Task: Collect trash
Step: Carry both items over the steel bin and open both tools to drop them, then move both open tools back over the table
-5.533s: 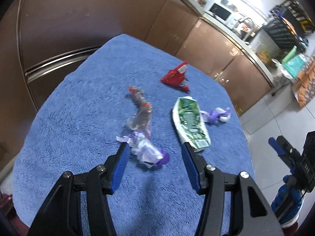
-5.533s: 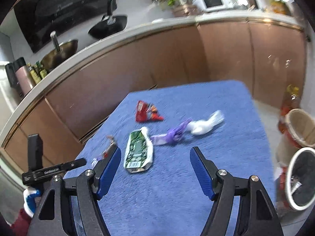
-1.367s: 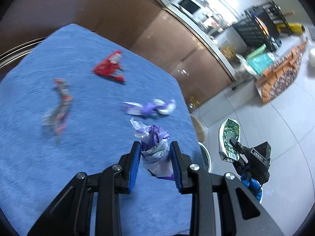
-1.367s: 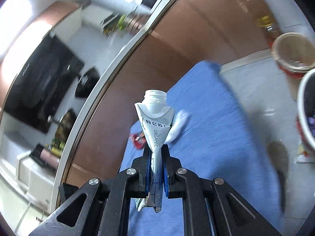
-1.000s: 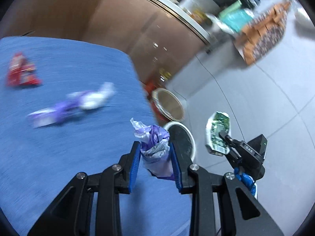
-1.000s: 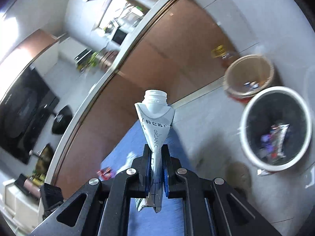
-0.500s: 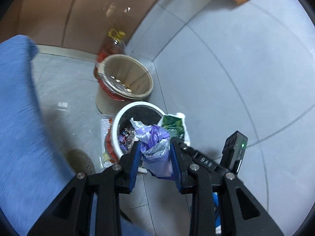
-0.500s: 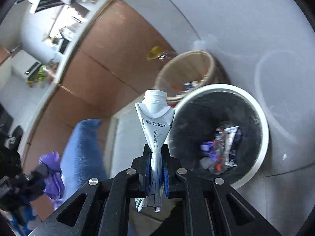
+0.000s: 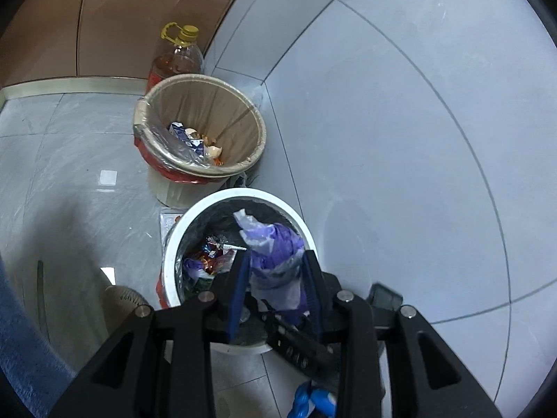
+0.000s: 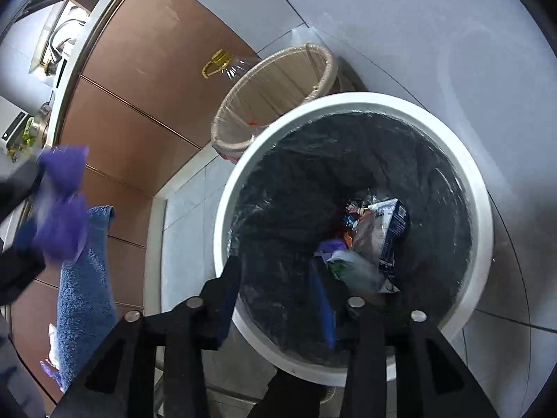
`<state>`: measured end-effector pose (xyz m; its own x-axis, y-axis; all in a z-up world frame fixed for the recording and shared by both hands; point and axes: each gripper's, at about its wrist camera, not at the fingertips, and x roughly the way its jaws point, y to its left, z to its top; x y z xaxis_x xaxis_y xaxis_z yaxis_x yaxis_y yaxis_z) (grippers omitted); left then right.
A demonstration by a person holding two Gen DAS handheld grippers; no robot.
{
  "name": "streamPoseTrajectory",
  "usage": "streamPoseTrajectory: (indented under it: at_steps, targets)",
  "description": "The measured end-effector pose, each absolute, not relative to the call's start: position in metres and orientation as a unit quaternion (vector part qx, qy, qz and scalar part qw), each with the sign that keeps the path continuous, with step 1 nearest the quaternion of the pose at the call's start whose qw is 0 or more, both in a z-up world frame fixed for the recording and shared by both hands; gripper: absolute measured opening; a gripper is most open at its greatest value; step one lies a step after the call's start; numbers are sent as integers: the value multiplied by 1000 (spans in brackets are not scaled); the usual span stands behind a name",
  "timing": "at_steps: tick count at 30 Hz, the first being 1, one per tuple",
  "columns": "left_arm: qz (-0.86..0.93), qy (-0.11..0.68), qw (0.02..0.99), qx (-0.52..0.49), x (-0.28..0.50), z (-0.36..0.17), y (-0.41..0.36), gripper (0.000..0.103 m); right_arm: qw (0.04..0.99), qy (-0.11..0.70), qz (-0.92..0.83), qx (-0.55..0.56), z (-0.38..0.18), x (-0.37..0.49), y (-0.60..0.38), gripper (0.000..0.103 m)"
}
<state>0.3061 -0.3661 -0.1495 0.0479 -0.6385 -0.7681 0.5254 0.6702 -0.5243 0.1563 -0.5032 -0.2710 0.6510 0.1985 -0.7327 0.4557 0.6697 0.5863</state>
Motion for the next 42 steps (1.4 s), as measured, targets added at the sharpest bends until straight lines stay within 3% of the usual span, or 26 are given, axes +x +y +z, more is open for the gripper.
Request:
streamPoseTrajectory:
  at_steps: [4, 17, 24, 34, 42]
  targets:
    - [-403, 562, 721, -38, 304, -154, -381, 43, 819, 410, -90, 392, -266, 148, -502, 42]
    - [-389, 532, 751, -33, 282, -120, -339, 43, 842, 392, -110, 353, -222, 128, -477, 58]
    - [-346, 484, 804, -5, 255, -82, -274, 43, 870, 365, -118, 308, -172, 116, -451, 79]
    - [-258, 393, 881, 47, 190, -36, -154, 43, 912, 316, -99, 242, -94, 88, -397, 101]
    - [-183, 305, 932, 68, 127, -12, -69, 43, 947, 263, -56, 177, -35, 66, -333, 103]
